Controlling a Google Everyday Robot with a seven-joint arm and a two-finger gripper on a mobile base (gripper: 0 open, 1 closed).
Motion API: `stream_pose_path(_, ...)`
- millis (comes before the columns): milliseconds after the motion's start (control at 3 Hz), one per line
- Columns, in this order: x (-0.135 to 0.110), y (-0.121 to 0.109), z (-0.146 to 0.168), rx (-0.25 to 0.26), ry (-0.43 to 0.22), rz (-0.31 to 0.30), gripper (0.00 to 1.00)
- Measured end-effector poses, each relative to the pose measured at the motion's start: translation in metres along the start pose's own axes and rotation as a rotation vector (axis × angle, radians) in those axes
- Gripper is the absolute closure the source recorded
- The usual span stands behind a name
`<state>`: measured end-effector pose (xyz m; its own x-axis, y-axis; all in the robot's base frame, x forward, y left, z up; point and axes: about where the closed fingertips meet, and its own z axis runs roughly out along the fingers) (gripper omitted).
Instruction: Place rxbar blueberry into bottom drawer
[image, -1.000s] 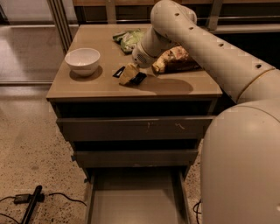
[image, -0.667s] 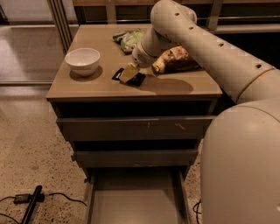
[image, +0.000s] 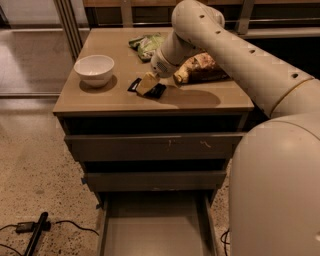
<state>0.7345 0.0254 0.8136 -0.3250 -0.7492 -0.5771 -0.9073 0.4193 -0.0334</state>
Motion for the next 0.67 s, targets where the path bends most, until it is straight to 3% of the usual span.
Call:
stream_pose_path(333, -0.004, 0.000, -0.005, 0.000, 0.000, 0.000, 1.00)
stream_pose_path(667, -0.003, -0.003, -0.026, 0.046, 0.002, -0.013, 1.00)
